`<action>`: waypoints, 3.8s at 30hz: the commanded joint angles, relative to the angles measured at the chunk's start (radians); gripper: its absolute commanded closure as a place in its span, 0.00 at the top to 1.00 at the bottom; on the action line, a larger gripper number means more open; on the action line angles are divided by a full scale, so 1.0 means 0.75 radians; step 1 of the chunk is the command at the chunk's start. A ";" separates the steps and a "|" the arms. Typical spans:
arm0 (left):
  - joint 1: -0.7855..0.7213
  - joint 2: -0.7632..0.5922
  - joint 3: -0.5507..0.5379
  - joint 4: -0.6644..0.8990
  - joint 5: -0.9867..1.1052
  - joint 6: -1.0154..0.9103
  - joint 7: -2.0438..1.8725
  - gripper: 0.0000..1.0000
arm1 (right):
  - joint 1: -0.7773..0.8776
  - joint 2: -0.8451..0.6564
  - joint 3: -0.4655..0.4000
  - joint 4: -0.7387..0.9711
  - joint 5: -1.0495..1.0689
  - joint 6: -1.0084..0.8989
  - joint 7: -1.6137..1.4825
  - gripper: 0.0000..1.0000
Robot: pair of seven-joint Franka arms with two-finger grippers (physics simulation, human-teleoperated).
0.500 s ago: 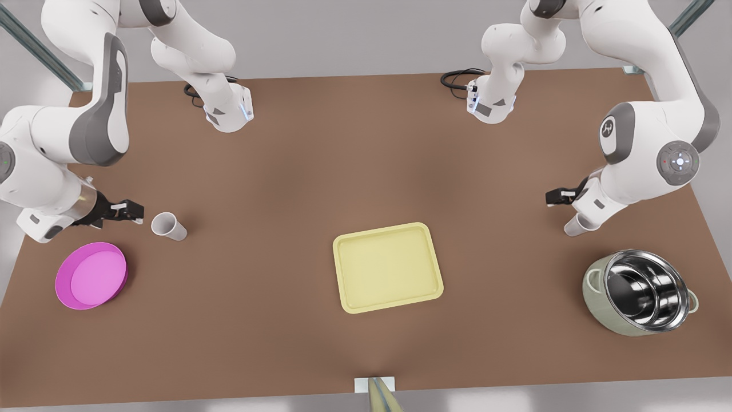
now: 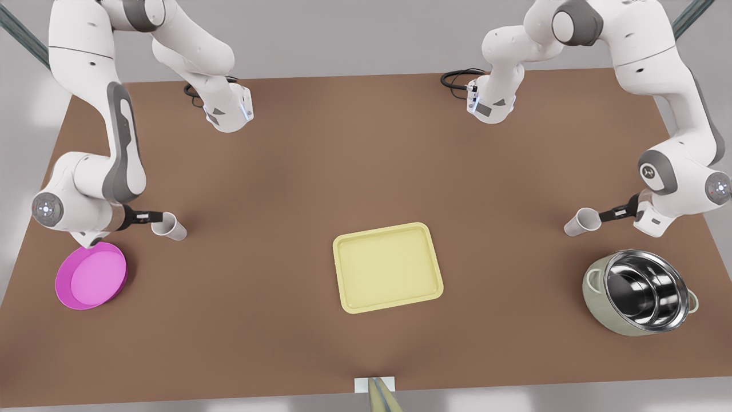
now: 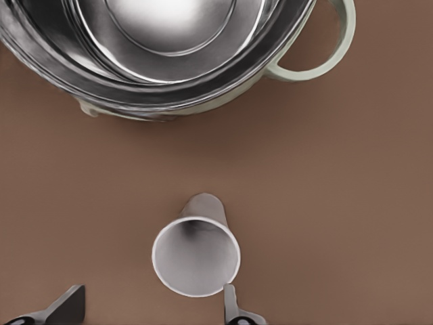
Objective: Use both arms to respectively pick up the white IKEA cups from the middle-left and middle-right positions, then place the white IKEA cups onto the middle-middle tray, ensuring that the cups remain upright and do not tip over
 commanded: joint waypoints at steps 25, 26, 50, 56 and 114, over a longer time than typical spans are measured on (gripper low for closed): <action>-0.350 -0.069 -0.220 0.004 -0.094 0.044 -0.597 0.21 | -0.156 0.132 0.001 -0.311 -0.005 0.650 -0.037 1.00; -0.360 -0.010 -0.310 0.120 -0.094 0.042 -0.781 0.21 | -0.156 0.138 0.001 -0.309 -0.005 0.657 -0.037 1.00; -0.454 0.518 -0.678 0.546 -0.077 0.425 -1.381 0.78 | 0.607 0.253 0.016 0.237 0.142 0.421 -0.011 0.21; -0.450 0.498 -0.678 0.536 -0.075 0.411 -1.378 1.00 | 0.908 0.424 0.016 0.478 0.335 0.456 0.499 0.21; -0.201 -0.106 -0.568 0.746 0.123 -0.886 -0.391 1.00 | 0.494 -0.208 -0.079 0.572 -0.160 -0.638 0.223 1.00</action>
